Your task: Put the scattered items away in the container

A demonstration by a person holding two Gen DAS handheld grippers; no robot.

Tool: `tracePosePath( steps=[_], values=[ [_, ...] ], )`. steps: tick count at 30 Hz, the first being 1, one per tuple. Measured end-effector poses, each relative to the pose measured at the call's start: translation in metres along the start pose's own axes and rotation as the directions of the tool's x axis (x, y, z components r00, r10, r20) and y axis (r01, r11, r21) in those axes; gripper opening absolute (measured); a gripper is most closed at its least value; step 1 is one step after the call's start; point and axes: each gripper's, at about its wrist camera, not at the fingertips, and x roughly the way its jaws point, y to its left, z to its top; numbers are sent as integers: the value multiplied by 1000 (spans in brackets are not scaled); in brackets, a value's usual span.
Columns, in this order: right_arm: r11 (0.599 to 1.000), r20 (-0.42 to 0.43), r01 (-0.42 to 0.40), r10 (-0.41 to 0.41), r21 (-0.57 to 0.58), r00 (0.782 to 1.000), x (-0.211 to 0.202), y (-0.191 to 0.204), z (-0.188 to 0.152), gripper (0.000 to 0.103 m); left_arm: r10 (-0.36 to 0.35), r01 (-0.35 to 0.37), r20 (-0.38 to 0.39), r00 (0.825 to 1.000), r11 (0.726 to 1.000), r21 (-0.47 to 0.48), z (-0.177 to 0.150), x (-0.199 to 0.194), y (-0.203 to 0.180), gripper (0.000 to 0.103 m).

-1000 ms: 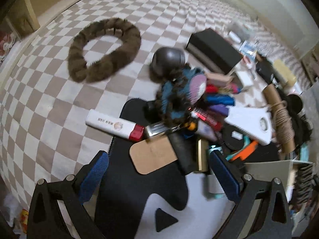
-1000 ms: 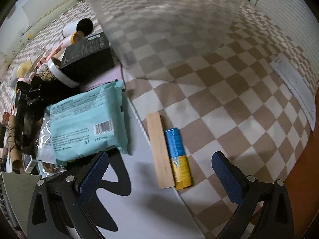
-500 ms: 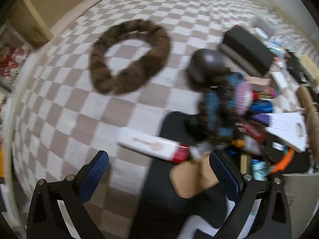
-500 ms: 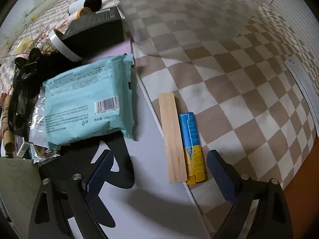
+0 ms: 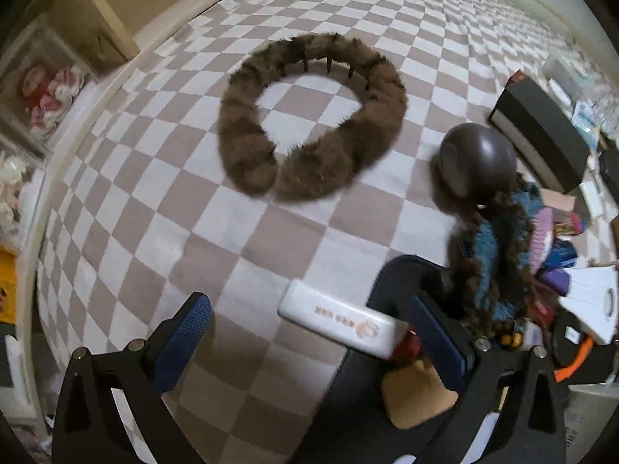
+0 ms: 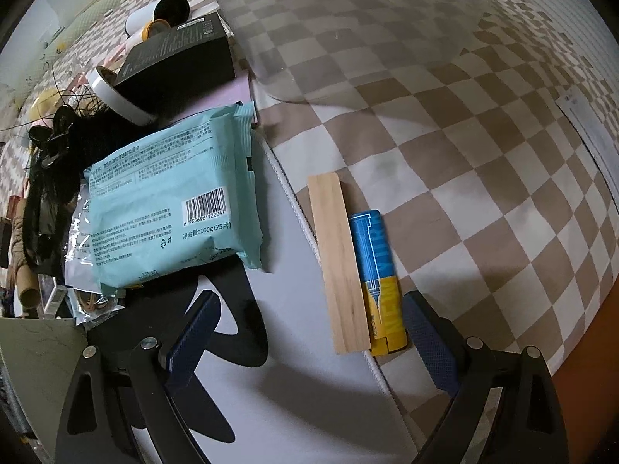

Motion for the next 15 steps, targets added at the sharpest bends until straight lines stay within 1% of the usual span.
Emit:
tracePosePath(
  steps=[3, 6, 9, 11, 13, 15],
  values=[
    [1000, 33, -18, 18, 0, 999, -11, 2, 0, 95, 41, -41, -2, 999, 999, 27, 3, 7, -4, 102],
    [998, 42, -65, 66, -20, 997, -19, 7, 1, 95, 59, -59, -9, 998, 998, 39, 6, 13, -7, 102],
    [995, -1, -95, 95, -18, 995, -9, 12, 1, 95, 49, -48, -8, 999, 998, 35, 9, 15, -8, 103],
    [996, -33, -82, 81, -20, 996, -2, 14, 3, 95, 48, -48, -8, 999, 998, 42, 10, 16, -8, 103],
    [997, -44, -67, 65, -39, 997, -1, 17, 5, 95, 53, -52, -9, 999, 997, 55, 11, 18, -9, 103],
    [995, -49, -87, 84, -50, 995, -3, 20, 4, 95, 57, -56, -9, 998, 996, 73, 10, 19, -10, 103]
  ],
)
